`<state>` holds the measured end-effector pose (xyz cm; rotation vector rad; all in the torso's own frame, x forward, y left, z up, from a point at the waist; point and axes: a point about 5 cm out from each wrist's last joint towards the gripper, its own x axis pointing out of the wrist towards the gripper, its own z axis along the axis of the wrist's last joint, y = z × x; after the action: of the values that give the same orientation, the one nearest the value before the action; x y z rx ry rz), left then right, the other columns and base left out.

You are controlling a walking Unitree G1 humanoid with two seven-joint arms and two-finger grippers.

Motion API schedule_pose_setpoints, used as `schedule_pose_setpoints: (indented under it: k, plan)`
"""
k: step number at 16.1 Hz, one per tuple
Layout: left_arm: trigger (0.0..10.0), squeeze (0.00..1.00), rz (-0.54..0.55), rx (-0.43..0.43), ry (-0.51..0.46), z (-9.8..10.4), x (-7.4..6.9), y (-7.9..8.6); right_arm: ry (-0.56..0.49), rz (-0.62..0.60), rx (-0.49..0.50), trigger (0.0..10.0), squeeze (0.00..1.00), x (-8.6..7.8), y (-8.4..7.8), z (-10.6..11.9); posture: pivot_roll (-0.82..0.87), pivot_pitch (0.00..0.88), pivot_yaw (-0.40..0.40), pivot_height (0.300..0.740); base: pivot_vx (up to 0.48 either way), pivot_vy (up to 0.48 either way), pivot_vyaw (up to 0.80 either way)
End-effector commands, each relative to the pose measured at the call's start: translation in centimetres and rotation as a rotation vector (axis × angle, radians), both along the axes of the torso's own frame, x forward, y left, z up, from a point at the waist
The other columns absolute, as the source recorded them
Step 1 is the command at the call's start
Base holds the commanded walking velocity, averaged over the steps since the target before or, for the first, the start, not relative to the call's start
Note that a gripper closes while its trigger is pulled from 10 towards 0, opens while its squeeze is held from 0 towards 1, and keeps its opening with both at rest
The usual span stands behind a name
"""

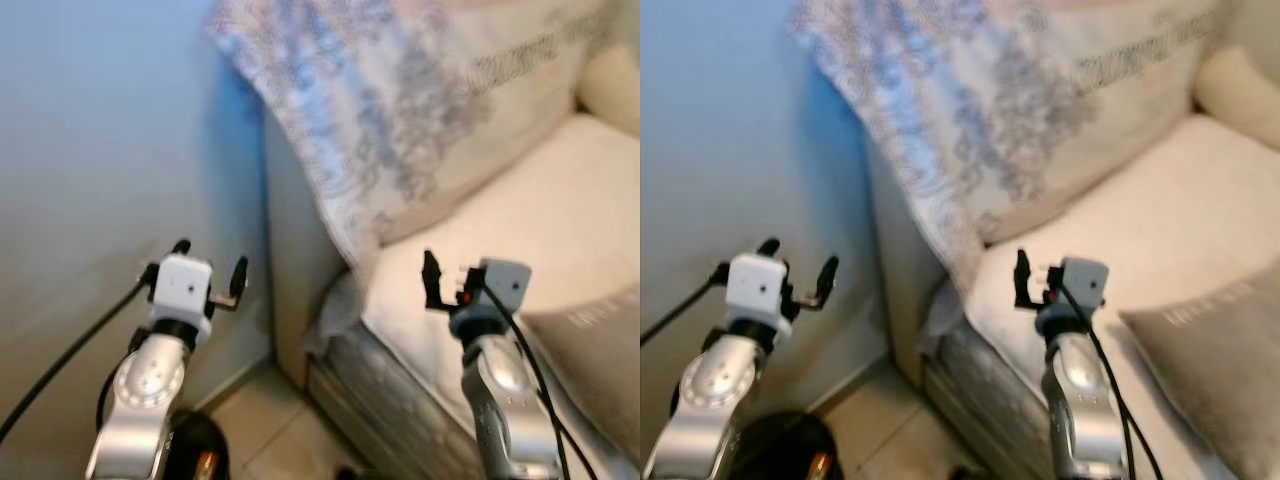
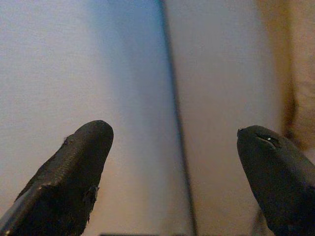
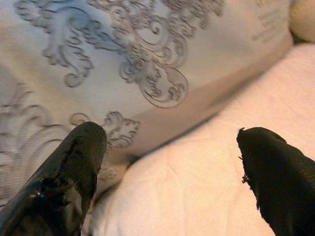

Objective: Clean up the room

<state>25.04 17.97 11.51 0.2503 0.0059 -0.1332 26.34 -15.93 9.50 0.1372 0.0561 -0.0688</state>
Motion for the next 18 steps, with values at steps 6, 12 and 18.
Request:
schedule_pose_setpoints:
  k: [6,12,18]
  plan:
    - [10.0,0.00,-0.067,-0.041,0.033,-0.1,-0.1,-0.6,-0.032,0.028,-0.088,10.0,0.00,0.1,-0.5,0.4,0.07,0.000,-0.014,0.740,0.000,0.000,-0.78]
    - [10.0,0.00,-0.098,-0.045,0.026,0.0,-0.1,-0.9,-0.033,0.065,-0.067,10.0,0.00,-0.4,0.1,0.3,0.07,0.000,-0.014,0.740,0.000,0.000,-0.80]
    - [10.0,0.00,-0.160,-0.054,0.016,0.3,-0.4,-1.7,-0.008,0.041,-0.088,10.0,0.00,-0.4,-0.1,0.0,0.07,0.000,-0.014,0.740,0.000,0.000,-0.80]
